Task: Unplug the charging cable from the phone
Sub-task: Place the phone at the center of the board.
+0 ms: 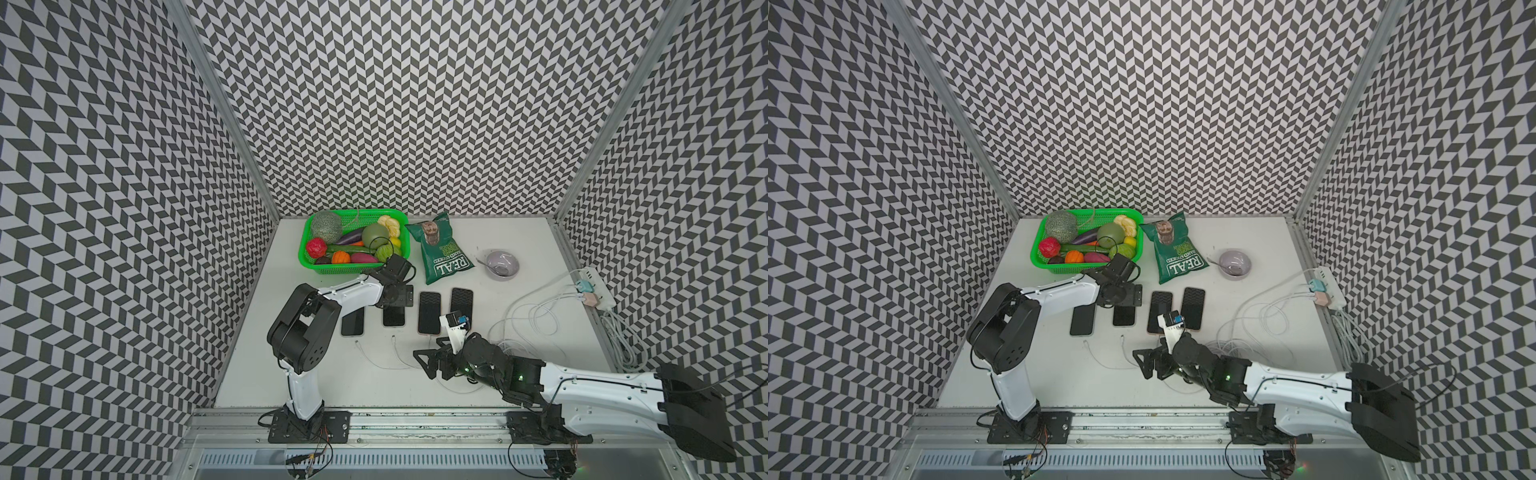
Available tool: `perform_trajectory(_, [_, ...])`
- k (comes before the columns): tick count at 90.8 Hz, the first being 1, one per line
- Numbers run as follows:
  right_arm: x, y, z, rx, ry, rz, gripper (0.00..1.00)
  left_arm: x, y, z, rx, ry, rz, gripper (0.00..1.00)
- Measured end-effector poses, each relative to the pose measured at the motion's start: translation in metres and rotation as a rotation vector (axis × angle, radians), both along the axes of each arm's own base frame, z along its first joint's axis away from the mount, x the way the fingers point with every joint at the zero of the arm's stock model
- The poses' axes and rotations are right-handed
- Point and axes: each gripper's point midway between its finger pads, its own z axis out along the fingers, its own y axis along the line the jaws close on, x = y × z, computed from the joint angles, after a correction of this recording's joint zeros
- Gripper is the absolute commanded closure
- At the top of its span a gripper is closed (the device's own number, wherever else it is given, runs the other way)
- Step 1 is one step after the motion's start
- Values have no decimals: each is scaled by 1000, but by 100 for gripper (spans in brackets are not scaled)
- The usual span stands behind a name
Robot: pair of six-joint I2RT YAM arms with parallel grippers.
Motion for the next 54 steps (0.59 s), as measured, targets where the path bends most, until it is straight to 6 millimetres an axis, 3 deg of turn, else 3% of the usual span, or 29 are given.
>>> perform_trajectory(13, [7,-8,1,0,-4,-25,0,1,-1,5,-9,-13,0,1])
perform_trajectory(29, [14,-18,3,4,-9,-55,0,3,-6,28,-49,-57,-7,1])
perform_trajectory(54, [21,-37,9,27,-25,-102,0,-9,-32,63,-124,-115,-75,0])
